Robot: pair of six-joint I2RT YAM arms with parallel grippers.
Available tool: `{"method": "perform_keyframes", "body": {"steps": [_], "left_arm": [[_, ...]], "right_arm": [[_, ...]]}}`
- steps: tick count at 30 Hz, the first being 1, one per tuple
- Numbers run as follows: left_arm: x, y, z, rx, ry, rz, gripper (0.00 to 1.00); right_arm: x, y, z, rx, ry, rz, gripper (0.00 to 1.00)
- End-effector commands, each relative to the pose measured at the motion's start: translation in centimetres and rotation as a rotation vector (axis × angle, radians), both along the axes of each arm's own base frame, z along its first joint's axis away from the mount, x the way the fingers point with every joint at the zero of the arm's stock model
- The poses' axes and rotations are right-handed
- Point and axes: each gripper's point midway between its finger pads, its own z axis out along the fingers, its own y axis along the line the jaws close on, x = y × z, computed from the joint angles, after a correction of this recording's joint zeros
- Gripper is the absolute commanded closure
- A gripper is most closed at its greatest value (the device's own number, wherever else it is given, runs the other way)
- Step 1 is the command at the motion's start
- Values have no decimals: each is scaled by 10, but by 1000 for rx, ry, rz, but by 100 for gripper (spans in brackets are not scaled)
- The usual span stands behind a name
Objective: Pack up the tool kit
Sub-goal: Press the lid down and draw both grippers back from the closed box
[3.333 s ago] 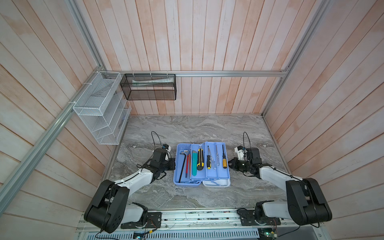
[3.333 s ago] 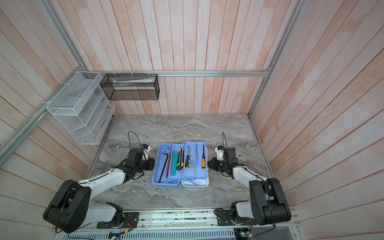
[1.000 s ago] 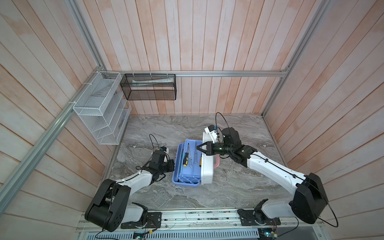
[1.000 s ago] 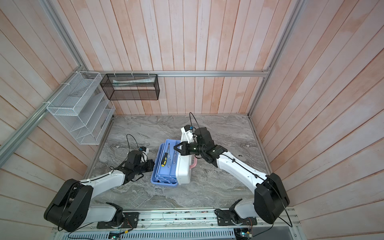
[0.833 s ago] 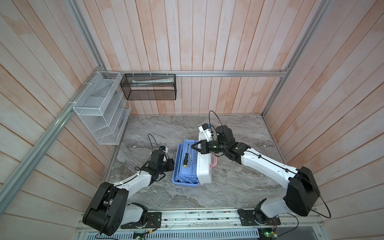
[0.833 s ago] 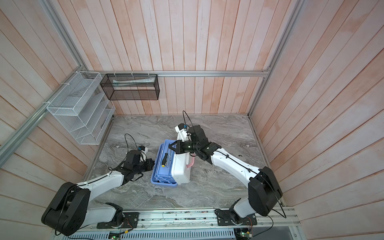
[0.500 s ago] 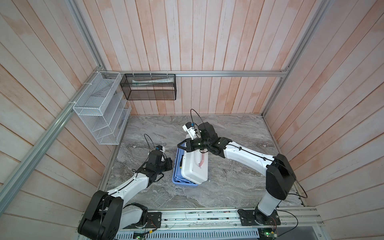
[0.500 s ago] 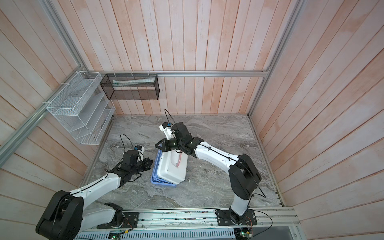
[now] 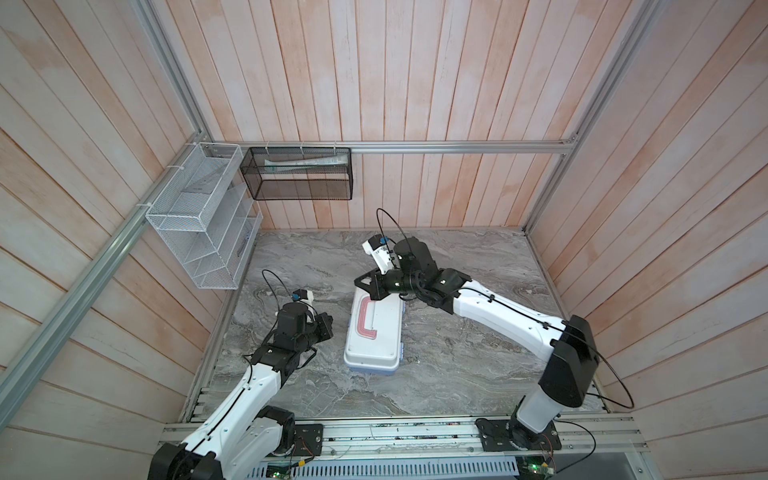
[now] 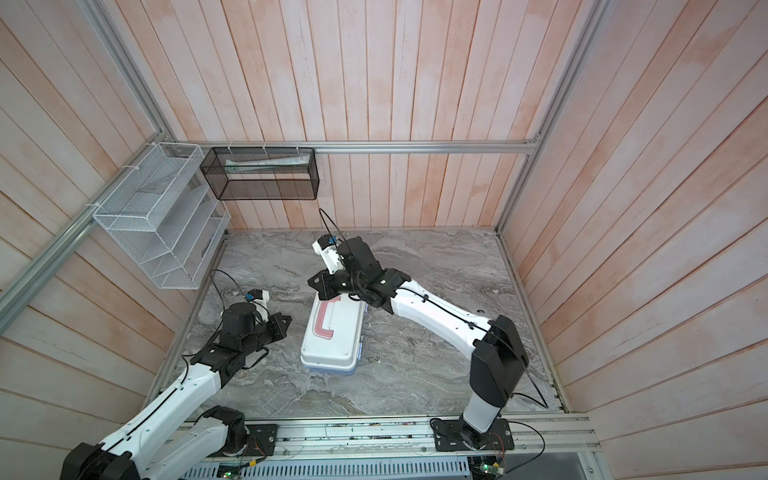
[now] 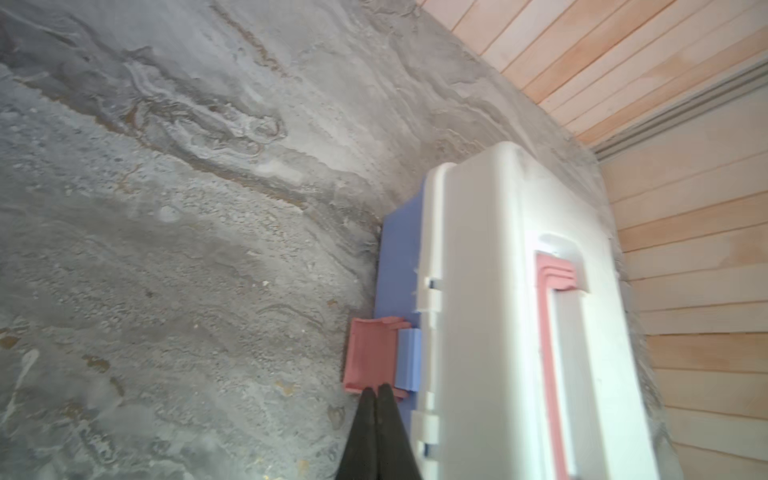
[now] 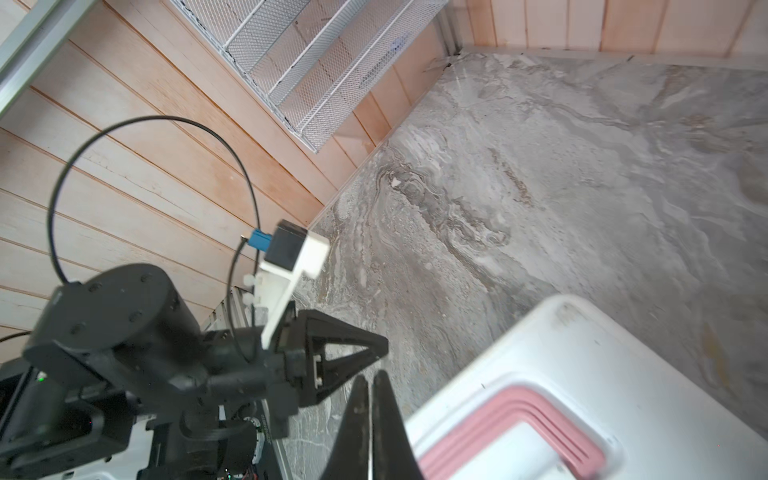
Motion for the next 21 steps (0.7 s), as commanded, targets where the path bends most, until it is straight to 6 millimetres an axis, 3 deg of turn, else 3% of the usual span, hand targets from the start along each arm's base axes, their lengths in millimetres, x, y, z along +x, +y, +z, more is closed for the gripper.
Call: {"method": "perform_keyframes", "body": {"steps": [1, 4, 9, 14, 17, 21], "left_arm": [[-7, -14, 10, -35, -37, -86, 95], [-15, -29, 8, -70, -38, -153, 95], [-26, -55, -7, -15, 11, -235, 95], [-36, -74, -14, -11, 26, -293, 95], [-42, -86, -15, 12, 33, -316, 95], [-50, -105, -15, 28, 23, -363, 95]], "right_arm": [[-3, -23, -36, -84, 24, -32, 100], [-5, -51, -55, -134, 54, -114, 100], [-7, -102, -65, -77, 99, -232, 100], [-6, -151, -84, -110, 136, -337, 80], [-5, -171, -99, -160, 142, -368, 66], [2, -185, -108, -184, 141, -366, 56]]}}
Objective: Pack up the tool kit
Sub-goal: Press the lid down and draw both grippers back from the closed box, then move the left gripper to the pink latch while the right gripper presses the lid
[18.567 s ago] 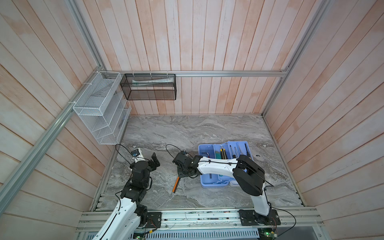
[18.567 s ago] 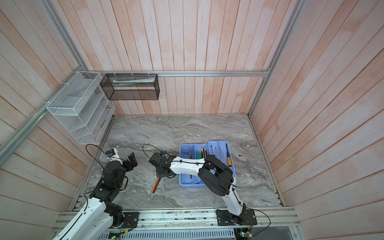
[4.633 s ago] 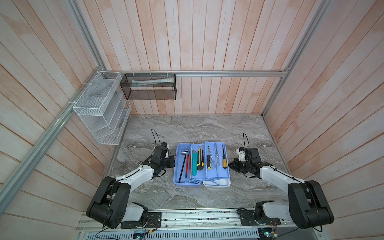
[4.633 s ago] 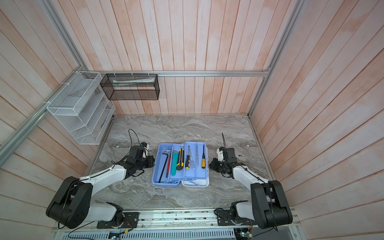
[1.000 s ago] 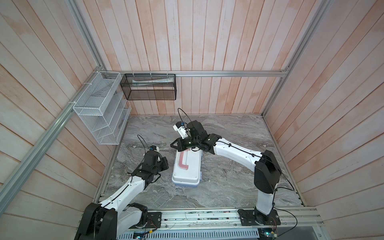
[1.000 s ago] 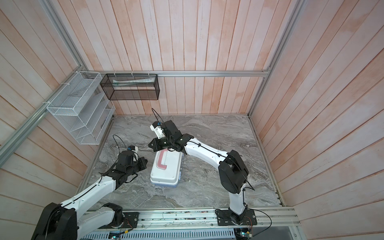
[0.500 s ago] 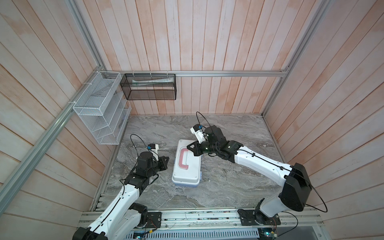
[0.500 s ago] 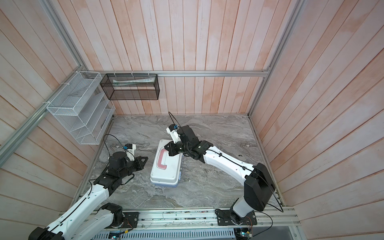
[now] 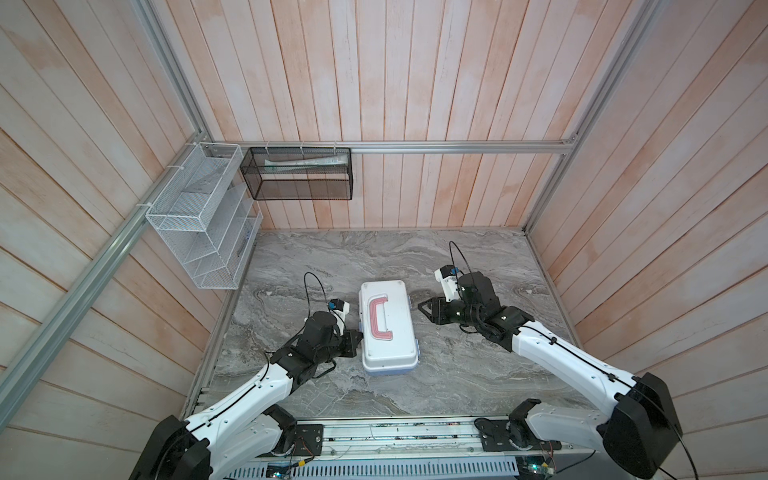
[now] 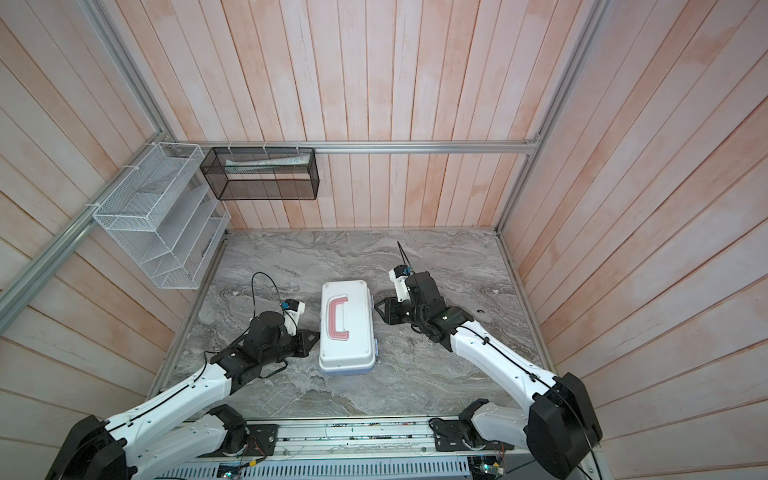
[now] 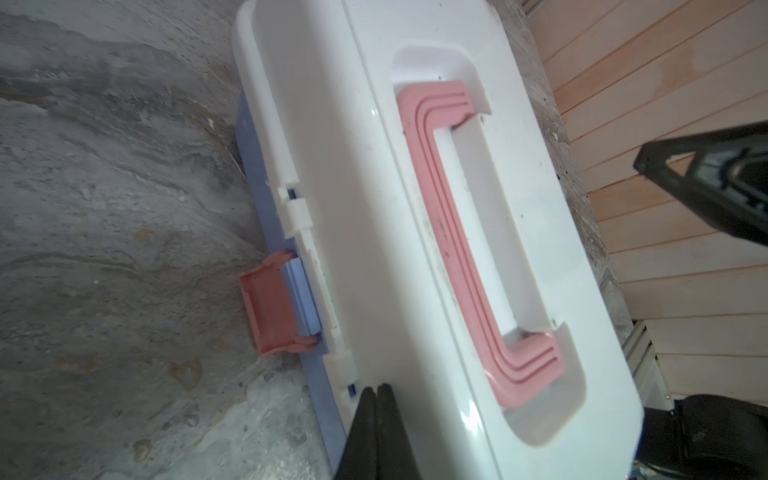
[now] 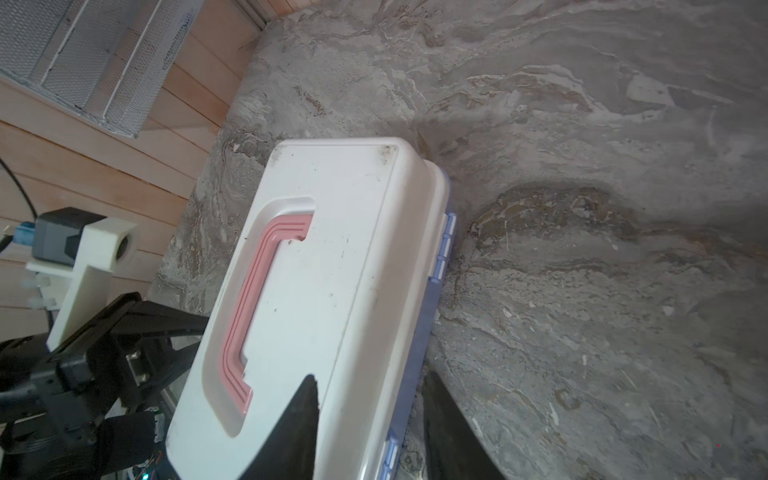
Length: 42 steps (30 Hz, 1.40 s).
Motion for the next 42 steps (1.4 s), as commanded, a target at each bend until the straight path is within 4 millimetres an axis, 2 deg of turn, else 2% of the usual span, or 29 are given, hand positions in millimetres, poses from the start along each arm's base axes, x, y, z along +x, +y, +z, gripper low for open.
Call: {"method": "perform_keyframes", "body": {"steps": [1, 6, 9, 10, 11, 12, 13, 14, 15, 16, 24, 28, 32, 36, 42], "left_arm": [[2, -14, 10, 1, -35, -13, 95], [6, -4, 4, 87, -29, 33, 95], [9, 16, -2, 171, -20, 118, 95], [11, 27, -5, 206, -13, 162, 90], [12, 34, -7, 225, -6, 189, 82], [13, 40, -10, 235, 4, 212, 62], [13, 43, -13, 234, 12, 226, 37], [14, 45, -15, 226, 15, 226, 19], [14, 45, -18, 218, 15, 226, 7], [14, 45, -21, 215, 16, 230, 1], [14, 49, -43, 228, 42, 236, 0], [8, 35, -51, 176, 32, 166, 0], [2, 20, -49, 137, 8, 111, 0], [-5, 0, -46, 141, -2, 51, 0], [-17, -12, -51, 146, 9, 12, 0]], "right_arm": [[4, -11, -12, -43, 5, 12, 54], [12, 6, -4, -32, -31, 108, 49], [20, 13, -12, -77, -11, 146, 48], [22, 17, -15, -87, -6, 159, 48], [24, 20, -17, -94, -4, 170, 48], [25, 25, -18, -98, -7, 185, 48], [27, 29, -18, -100, -11, 197, 47], [29, 32, -19, -103, -14, 206, 47], [30, 37, -19, -107, -19, 219, 47], [32, 40, -20, -111, -20, 225, 47], [40, 63, -42, -222, 7, 274, 46], [38, 67, -49, -234, 38, 293, 46], [38, 69, -48, -209, 40, 275, 46], [36, 61, -52, -233, 63, 257, 46], [33, 55, -29, -112, 77, 213, 46]]}}
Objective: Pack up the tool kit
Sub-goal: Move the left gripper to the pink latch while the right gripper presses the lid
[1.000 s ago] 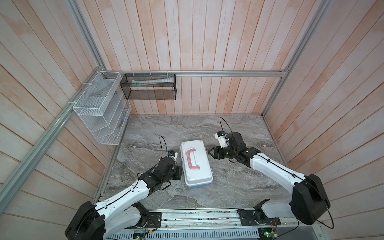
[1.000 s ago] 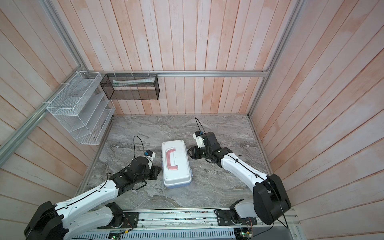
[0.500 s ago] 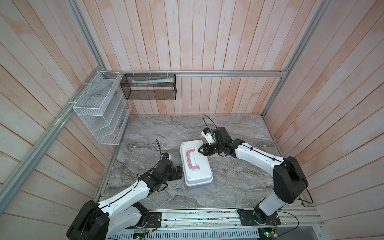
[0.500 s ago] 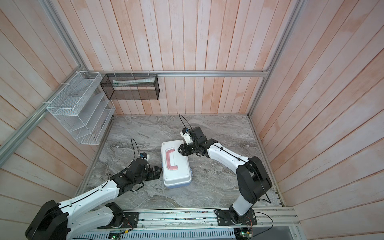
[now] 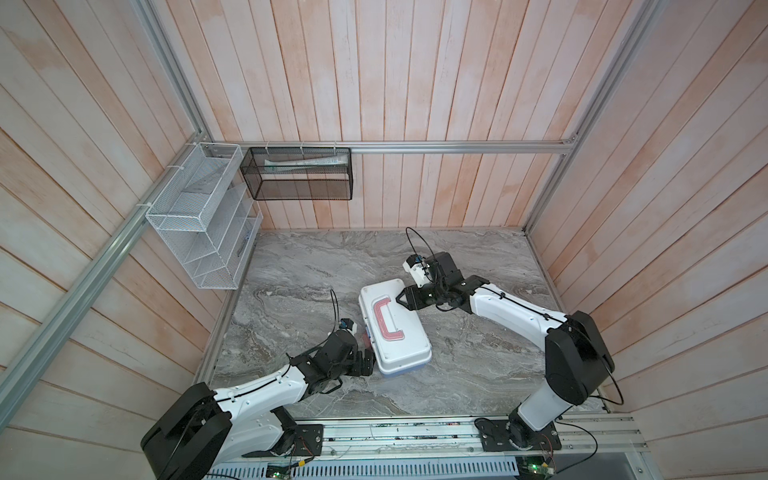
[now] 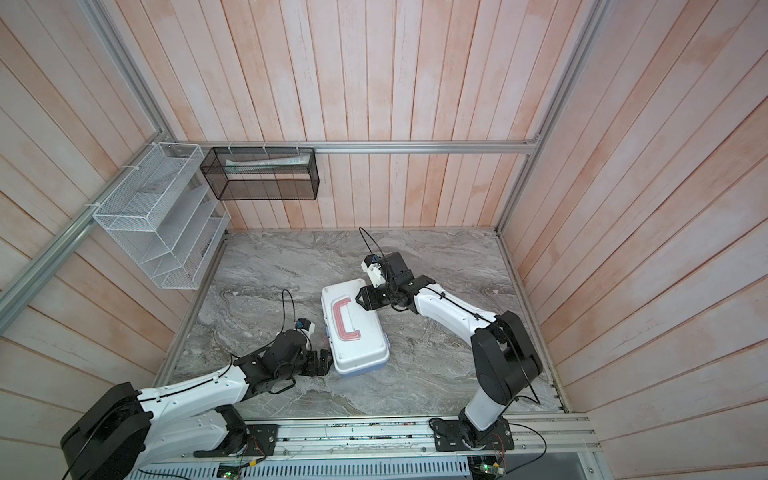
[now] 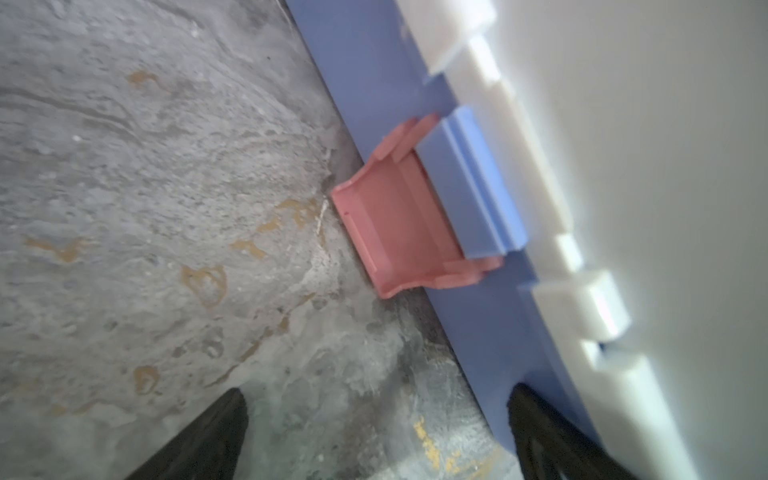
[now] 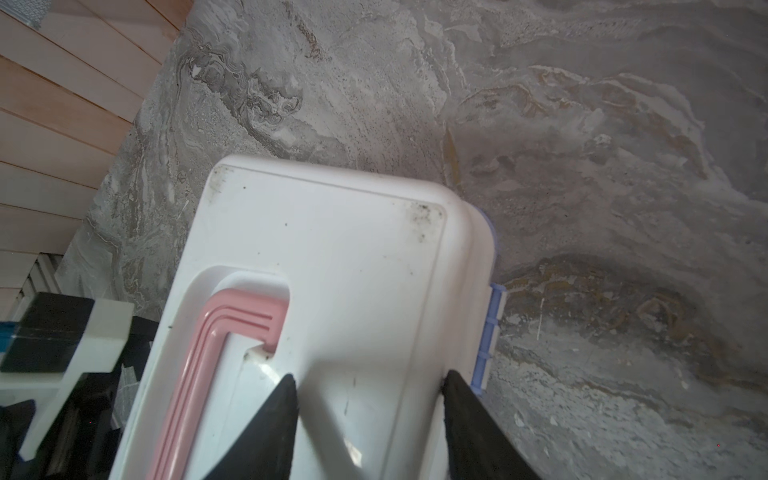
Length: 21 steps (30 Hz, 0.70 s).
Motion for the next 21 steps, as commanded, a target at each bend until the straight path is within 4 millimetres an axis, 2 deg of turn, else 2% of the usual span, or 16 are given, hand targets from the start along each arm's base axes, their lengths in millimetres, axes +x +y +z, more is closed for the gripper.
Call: {"method": "perform_keyframes", "body": {"steps": [1, 4, 7, 9, 14, 21], "left_arm": [[7, -20, 21, -75, -61, -23, 0], [3, -18, 16, -47, -52, -17, 0], [2, 10, -2, 66, -16, 88, 0], [-1, 18, -10, 98, -9, 96, 0], [6, 14, -8, 70, -37, 120, 0], [16, 14, -15, 92, -91, 121, 0]], "right_arm": [[-11, -6, 9, 36, 35, -16, 46], [-10, -10, 10, 25, 30, -21, 46], [-10, -14, 12, 31, 27, -31, 46], [-11, -15, 15, 45, 23, -31, 46], [-16, -9, 23, 109, 21, -15, 46], [-25, -11, 17, 141, 39, -26, 46]]}}
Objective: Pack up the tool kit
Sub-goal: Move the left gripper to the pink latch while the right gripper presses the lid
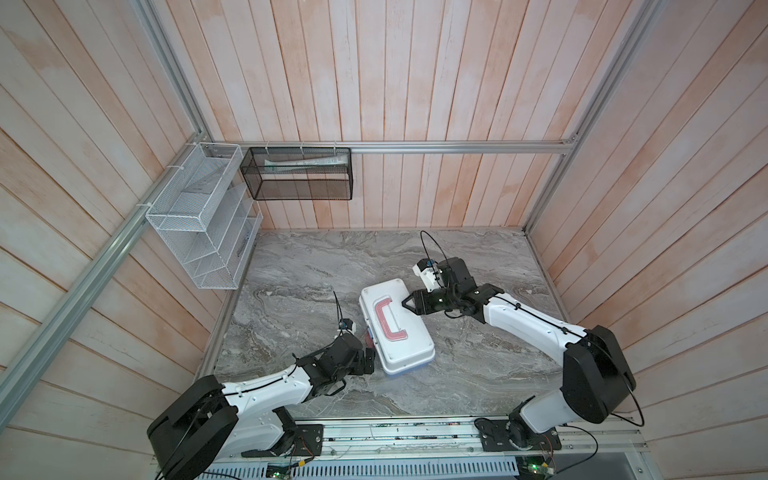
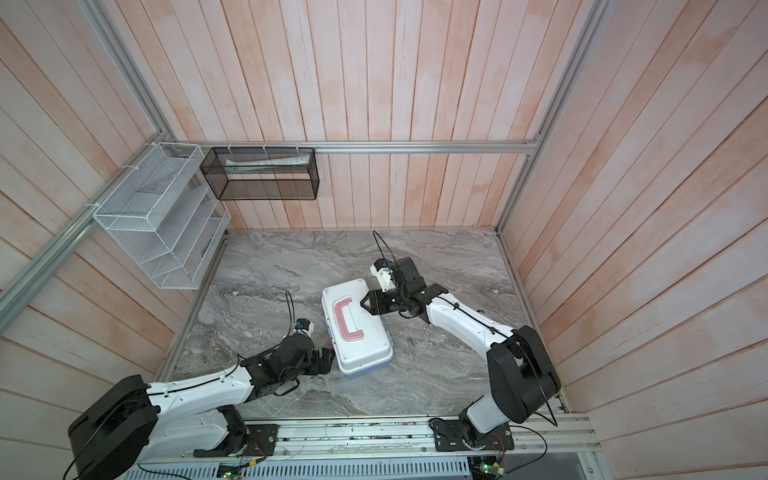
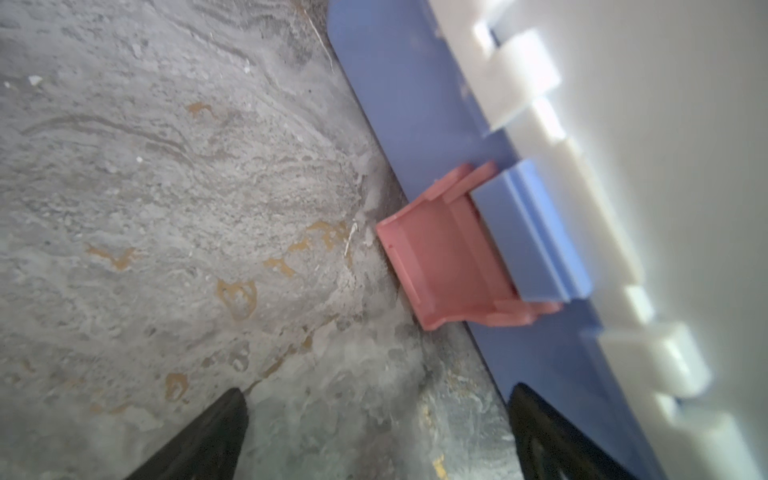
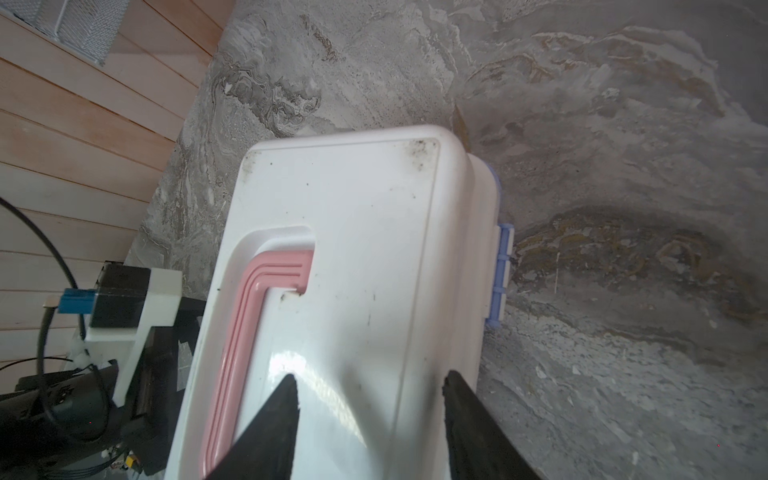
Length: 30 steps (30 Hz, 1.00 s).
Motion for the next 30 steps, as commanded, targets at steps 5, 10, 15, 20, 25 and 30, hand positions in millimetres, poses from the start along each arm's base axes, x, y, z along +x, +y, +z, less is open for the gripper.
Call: {"method": "perform_keyframes", "body": {"steps": [5, 10, 15, 20, 25, 30], "left_arm": [[4, 5, -16, 42, -69, -28, 0], [4, 4, -22, 64, -86, -39, 0], [9, 14, -37, 146, -32, 37, 0], [10, 36, -49, 251, 43, 177, 0], [3, 46, -49, 249, 66, 234, 0], [2, 50, -32, 210, 44, 264, 0]], "right_arm": [[-8, 0, 4, 48, 1, 7, 46], [-11, 0, 6, 57, -7, 15, 46], [-10, 1, 5, 54, -7, 30, 46], [-10, 2, 10, 64, -16, 41, 46], [-7, -1, 9, 71, -19, 48, 46], [-5, -5, 10, 74, -29, 40, 46]]}}
